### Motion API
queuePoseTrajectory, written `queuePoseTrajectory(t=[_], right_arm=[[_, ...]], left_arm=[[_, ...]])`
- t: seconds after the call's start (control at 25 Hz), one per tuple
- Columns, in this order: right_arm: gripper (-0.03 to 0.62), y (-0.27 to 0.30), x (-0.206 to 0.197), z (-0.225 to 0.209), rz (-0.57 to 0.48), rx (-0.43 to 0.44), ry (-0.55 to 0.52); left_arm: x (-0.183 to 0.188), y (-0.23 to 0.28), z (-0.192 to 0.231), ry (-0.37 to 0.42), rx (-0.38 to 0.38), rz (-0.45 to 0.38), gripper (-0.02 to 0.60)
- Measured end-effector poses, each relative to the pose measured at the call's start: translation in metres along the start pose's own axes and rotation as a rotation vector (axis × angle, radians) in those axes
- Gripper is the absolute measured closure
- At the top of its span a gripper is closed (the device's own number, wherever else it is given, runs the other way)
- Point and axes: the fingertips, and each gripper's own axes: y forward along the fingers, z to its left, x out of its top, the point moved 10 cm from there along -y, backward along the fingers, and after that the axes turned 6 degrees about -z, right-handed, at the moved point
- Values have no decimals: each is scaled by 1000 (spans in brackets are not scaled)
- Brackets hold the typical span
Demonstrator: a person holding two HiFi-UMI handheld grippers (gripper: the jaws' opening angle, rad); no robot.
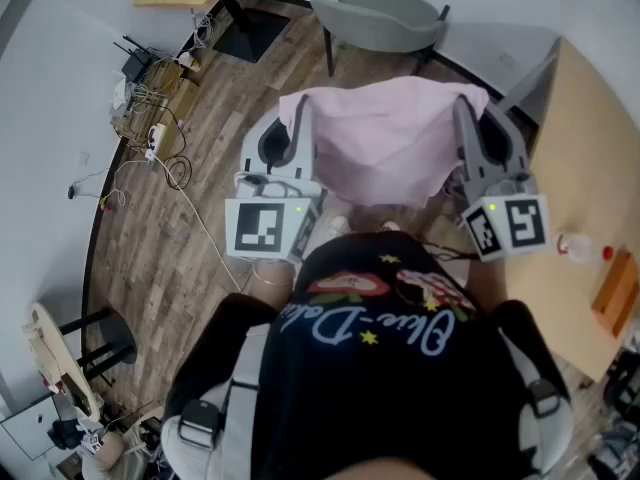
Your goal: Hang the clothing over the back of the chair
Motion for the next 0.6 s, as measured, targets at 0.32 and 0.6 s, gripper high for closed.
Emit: queuePoseTrajectory(t=[0.32, 0.6], right_arm=[[562, -2, 4, 4, 6, 11, 7], [562, -6, 4, -3, 8, 15, 12]], left_arm=[[4, -6, -1, -9, 11, -4, 574], [0, -10, -6, 22, 36, 54, 574]])
